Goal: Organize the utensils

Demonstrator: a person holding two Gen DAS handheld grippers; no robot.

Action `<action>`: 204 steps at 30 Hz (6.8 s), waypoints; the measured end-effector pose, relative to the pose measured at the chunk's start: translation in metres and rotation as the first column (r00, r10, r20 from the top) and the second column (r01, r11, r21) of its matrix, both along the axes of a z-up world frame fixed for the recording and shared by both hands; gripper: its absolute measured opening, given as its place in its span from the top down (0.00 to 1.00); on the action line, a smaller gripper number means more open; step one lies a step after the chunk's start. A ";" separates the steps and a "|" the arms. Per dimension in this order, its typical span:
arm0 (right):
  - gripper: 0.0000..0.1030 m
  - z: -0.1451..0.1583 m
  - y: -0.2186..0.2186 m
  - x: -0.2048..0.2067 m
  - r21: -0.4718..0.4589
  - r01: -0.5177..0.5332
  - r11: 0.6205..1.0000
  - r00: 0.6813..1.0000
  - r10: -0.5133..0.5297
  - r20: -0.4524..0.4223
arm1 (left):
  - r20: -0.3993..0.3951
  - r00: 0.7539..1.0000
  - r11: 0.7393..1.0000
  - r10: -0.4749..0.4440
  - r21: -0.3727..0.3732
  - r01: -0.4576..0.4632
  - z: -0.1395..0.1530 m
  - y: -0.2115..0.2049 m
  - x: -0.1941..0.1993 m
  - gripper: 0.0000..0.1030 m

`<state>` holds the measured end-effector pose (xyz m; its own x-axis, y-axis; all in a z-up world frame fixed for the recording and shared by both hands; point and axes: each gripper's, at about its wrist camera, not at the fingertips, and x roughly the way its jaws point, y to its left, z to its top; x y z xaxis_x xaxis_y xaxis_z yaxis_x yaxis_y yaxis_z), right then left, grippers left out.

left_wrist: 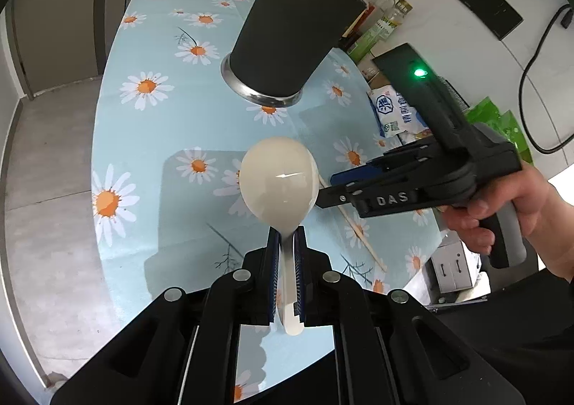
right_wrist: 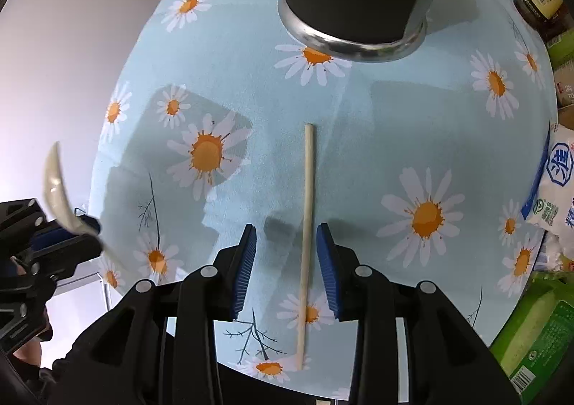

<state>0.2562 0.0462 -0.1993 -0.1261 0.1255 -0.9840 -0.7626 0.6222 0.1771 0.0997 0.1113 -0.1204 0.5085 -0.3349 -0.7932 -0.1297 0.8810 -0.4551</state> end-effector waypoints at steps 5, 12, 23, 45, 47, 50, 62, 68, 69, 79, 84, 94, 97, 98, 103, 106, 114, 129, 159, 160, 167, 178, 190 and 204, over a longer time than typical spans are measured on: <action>0.82 -0.009 0.011 0.003 -0.072 0.024 0.997 1.000 -0.023 0.017 | 0.027 0.999 1.000 -0.031 0.003 0.031 0.005 0.015 -0.009 0.93; 0.94 -0.017 0.022 0.014 -0.125 0.065 0.990 0.998 -0.061 0.033 | 0.044 0.998 0.999 -0.049 0.010 0.049 0.009 0.035 -0.015 0.93; 0.95 -0.012 0.010 0.011 -0.084 0.111 0.990 0.993 -0.107 0.047 | 0.055 0.996 0.998 -0.065 0.018 0.064 0.012 0.041 -0.016 0.93; 0.95 0.075 -0.037 -0.008 0.391 0.073 0.917 0.994 -0.097 0.040 | 0.078 0.996 0.993 -0.040 0.116 0.031 0.036 0.018 -0.004 0.93; 0.95 0.084 -0.038 -0.014 0.434 0.058 0.899 0.995 -0.089 0.052 | 0.089 0.995 0.991 -0.040 0.129 0.029 0.042 0.014 0.000 0.93; 0.95 0.098 -0.047 -0.012 0.500 0.056 0.864 0.995 -0.090 0.044 | 0.102 0.994 0.989 -0.038 0.145 0.022 0.051 0.009 0.009 0.93; 0.94 0.138 -0.078 0.010 0.678 0.050 0.733 0.992 -0.118 0.055 | 0.178 0.983 0.985 -0.031 0.174 -0.001 0.086 -0.008 0.052 0.93; 0.94 0.157 -0.084 0.031 0.749 0.041 0.661 0.987 -0.145 0.074 | 0.221 0.975 0.982 -0.021 0.187 -0.021 0.107 -0.010 0.073 0.93; 0.94 0.160 -0.085 0.035 0.756 0.041 0.653 0.986 -0.151 0.076 | 0.227 0.974 0.982 -0.020 0.189 -0.024 0.110 -0.010 0.076 0.93; 0.94 0.193 -0.082 0.083 0.825 0.052 0.562 0.971 -0.223 0.091 | 0.268 0.963 0.975 -0.013 0.218 -0.047 0.139 -0.007 0.105 0.93; 0.94 0.207 -0.075 0.099 0.844 0.031 0.535 0.969 -0.225 0.107 | 0.289 0.957 0.966 -0.008 0.248 -0.066 0.156 -0.003 0.121 0.93; 0.94 0.250 -0.065 0.120 0.904 -0.024 0.427 0.941 -0.295 0.164 | 0.355 0.935 0.961 0.008 0.256 -0.105 0.188 0.011 0.149 0.93; 0.94 0.261 -0.064 0.126 0.911 -0.034 0.411 0.934 -0.311 0.175 | 0.372 0.928 0.957 0.006 0.267 -0.113 0.199 0.012 0.155 0.93; 0.94 0.264 -0.065 0.127 0.914 -0.038 0.404 0.930 -0.319 0.180 | 0.376 0.926 0.955 0.005 0.272 -0.115 0.203 0.013 0.158 0.93; 0.94 0.276 -0.063 0.132 0.907 -0.109 0.407 0.902 -0.343 0.262 | 0.398 0.917 0.952 0.007 0.279 -0.129 0.212 0.016 0.165 0.93; 0.94 0.270 -0.058 0.136 0.900 -0.112 0.421 0.897 -0.347 0.274 | 0.392 0.920 0.947 0.005 0.294 -0.131 0.210 0.016 0.169 0.93; 0.94 0.248 -0.044 0.133 0.877 -0.139 0.460 0.886 -0.337 0.317 | 0.381 0.924 0.950 0.023 0.279 -0.138 0.191 0.023 0.181 0.93; 0.94 0.198 -0.026 0.129 0.832 -0.112 0.544 0.872 -0.348 0.345 | 0.351 0.936 0.957 0.038 0.255 -0.134 0.130 0.020 0.190 0.93; 0.84 0.197 -0.034 0.110 0.806 -0.149 0.572 0.854 -0.337 0.397 | 0.234 0.967 0.956 0.095 0.249 -0.154 0.096 0.009 0.165 0.89; 0.84 0.197 -0.035 0.109 0.807 -0.149 0.571 0.855 -0.336 0.396 | 0.232 0.968 0.956 0.094 0.251 -0.153 0.096 0.008 0.166 0.89; 0.84 0.202 -0.051 0.113 0.826 -0.124 0.550 0.856 -0.361 0.369 | 0.231 0.968 0.954 0.097 0.256 -0.156 0.102 0.008 0.166 0.89; 0.79 0.206 -0.076 0.145 0.855 -0.004 0.519 0.863 -0.430 0.265 | 0.242 0.967 0.959 0.075 0.249 -0.137 0.108 0.004 0.164 0.88; 0.68 0.226 -0.051 0.213 0.768 0.233 0.596 0.897 -0.437 0.067 | 0.277 0.958 0.963 0.072 0.230 -0.139 0.119 0.004 0.154 0.76; 0.62 0.100 -0.003 0.301 0.253 0.725 0.641 0.682 -0.615 -0.395 | 0.315 0.939 0.966 0.134 0.169 -0.194 0.119 0.015 0.135 0.76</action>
